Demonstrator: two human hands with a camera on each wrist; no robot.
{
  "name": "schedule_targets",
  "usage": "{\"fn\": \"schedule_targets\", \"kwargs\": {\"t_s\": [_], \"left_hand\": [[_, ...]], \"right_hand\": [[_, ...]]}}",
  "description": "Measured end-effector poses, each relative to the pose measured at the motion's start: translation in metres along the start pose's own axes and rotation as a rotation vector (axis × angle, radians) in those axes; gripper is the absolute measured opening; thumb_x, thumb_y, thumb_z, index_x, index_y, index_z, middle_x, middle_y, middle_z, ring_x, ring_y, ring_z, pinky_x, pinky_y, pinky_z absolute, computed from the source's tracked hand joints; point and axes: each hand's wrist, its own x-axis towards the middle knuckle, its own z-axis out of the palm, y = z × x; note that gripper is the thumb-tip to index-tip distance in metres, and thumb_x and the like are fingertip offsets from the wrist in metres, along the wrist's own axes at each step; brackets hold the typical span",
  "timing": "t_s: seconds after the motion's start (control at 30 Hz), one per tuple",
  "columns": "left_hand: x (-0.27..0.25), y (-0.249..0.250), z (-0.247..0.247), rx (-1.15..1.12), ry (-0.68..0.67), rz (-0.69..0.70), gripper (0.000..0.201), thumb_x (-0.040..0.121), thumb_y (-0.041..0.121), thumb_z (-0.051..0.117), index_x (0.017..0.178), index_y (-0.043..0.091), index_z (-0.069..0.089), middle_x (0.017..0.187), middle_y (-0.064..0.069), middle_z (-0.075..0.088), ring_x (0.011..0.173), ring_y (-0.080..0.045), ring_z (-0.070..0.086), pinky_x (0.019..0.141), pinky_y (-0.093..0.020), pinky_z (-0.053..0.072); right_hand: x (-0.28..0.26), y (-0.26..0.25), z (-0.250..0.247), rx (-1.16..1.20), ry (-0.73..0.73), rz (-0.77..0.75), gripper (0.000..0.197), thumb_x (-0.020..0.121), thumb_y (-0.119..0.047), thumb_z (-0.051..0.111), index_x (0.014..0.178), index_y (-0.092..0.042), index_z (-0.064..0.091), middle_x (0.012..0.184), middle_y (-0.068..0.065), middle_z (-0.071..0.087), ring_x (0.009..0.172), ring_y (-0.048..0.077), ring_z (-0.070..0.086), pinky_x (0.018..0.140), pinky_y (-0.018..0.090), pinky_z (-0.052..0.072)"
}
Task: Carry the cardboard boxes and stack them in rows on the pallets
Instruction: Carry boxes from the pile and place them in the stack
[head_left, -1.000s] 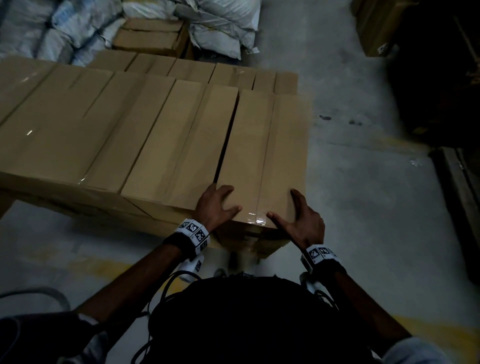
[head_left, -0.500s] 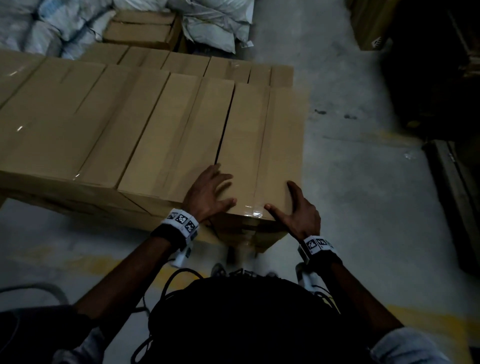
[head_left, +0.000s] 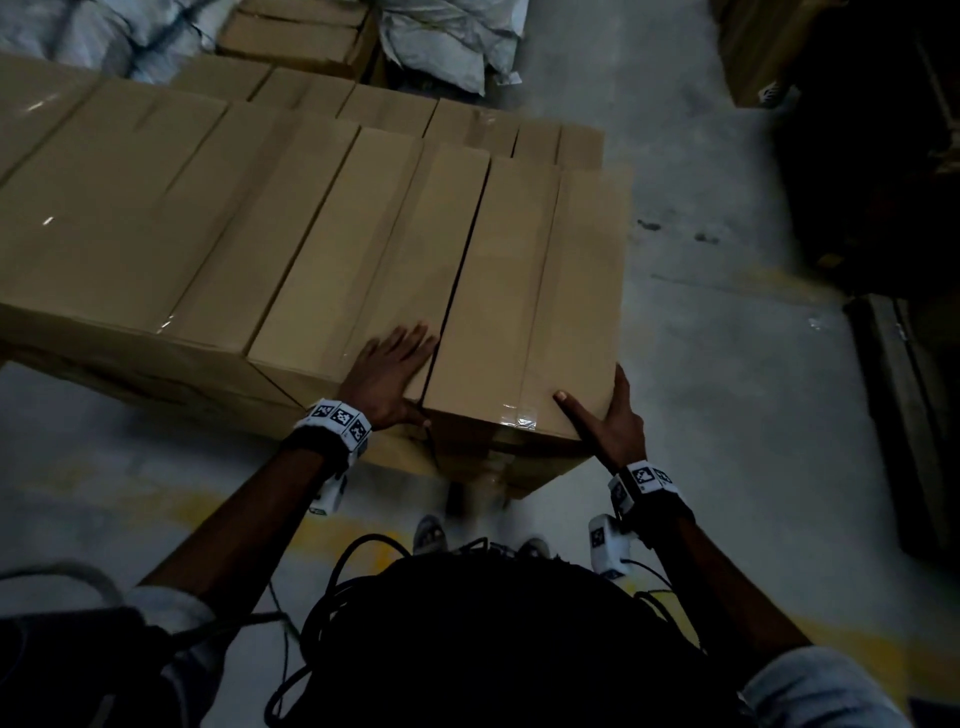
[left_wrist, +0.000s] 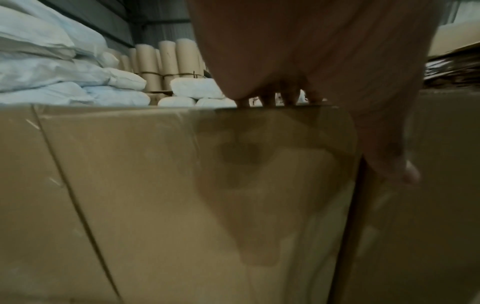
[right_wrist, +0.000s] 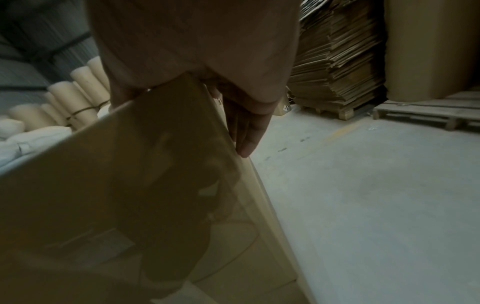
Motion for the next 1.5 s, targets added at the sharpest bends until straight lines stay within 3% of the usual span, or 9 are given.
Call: {"fn": "schedule_targets", "kwargs": {"t_s": [0.27,0.47,0.83,0.93,1.1,1.23,1.37,1.5], "left_hand": [[0.001,-0.007,0.009,0.039,0.021,0.045,0.129,0.071,0.071,0.076,0.163,0.032,-0.006,0.171,0.005,-0.012,0.158,-0.024,-0.002,0.123,-0.052,0.011],[-0.001,-0.005,0.011,0.073,0.008,0.056,0.124,0.079,0.060,0.076,0.163,0.027,-0.010,0.166,0.007,-0.024,0.158,-0.025,-0.006,0.124,-0.051,0.007],[-0.003,-0.007,0.017,0.077,0.041,0.086,0.123,0.081,0.058,0.076,0.163,0.025,-0.010,0.170,0.002,-0.019,0.158,-0.025,-0.009,0.125,-0.050,0.004],[-0.004,-0.006,0.017,0.076,0.040,0.084,0.125,0.081,0.060,0.075,0.163,0.025,-0.012,0.170,0.002,-0.019,0.158,-0.025,-0.010,0.125,-0.050,0.003],[-0.004,-0.005,0.011,0.023,0.001,0.072,0.130,0.076,0.076,0.069,0.161,0.026,-0.016,0.169,0.004,-0.022,0.157,-0.024,-0.013,0.127,-0.052,0.003],[-0.011,0.002,0.002,-0.081,-0.050,0.008,0.128,0.077,0.080,0.064,0.163,0.020,-0.009,0.171,0.002,-0.015,0.158,-0.023,-0.008,0.126,-0.051,0.006],[-0.044,0.020,0.007,-0.356,0.075,-0.104,0.109,0.083,0.068,0.068,0.164,0.019,0.013,0.172,0.000,0.006,0.158,-0.021,0.009,0.126,-0.048,0.014],[-0.087,0.055,0.019,-0.662,0.300,-0.181,0.089,0.086,0.045,0.079,0.158,0.016,0.036,0.167,-0.003,0.029,0.153,-0.019,0.028,0.124,-0.042,0.028]], "right_hand": [[-0.005,-0.003,0.003,0.001,0.026,-0.013,0.106,0.076,-0.072,0.073,0.159,-0.043,0.014,0.149,0.009,0.053,0.130,0.038,0.055,0.106,0.045,0.048],[-0.004,-0.002,0.005,-0.020,0.038,-0.018,0.107,0.075,-0.075,0.072,0.159,-0.044,0.013,0.149,0.008,0.052,0.129,0.037,0.055,0.105,0.045,0.049],[0.001,-0.001,0.006,-0.079,0.010,0.030,0.114,0.072,-0.080,0.071,0.160,-0.042,0.009,0.153,0.012,0.046,0.131,0.040,0.052,0.107,0.051,0.049],[0.000,0.000,0.006,-0.055,0.019,0.036,0.116,0.068,-0.083,0.071,0.159,-0.041,0.013,0.153,0.010,0.048,0.132,0.038,0.053,0.108,0.052,0.049],[-0.005,0.000,0.005,-0.009,0.040,-0.006,0.106,0.079,-0.069,0.074,0.161,-0.033,0.018,0.153,0.010,0.048,0.134,0.037,0.051,0.108,0.046,0.047],[-0.010,0.004,-0.003,-0.011,0.053,-0.040,0.101,0.081,-0.066,0.074,0.160,-0.031,0.022,0.151,0.010,0.052,0.134,0.035,0.054,0.110,0.046,0.047],[-0.023,-0.004,-0.015,-0.140,0.137,-0.186,0.091,0.086,-0.056,0.075,0.159,-0.025,0.029,0.153,0.013,0.050,0.137,0.036,0.050,0.111,0.047,0.044],[-0.044,-0.012,-0.015,-0.314,0.193,-0.546,0.068,0.091,-0.050,0.070,0.147,-0.019,0.050,0.145,0.009,0.057,0.133,0.030,0.052,0.109,0.046,0.046]]}}
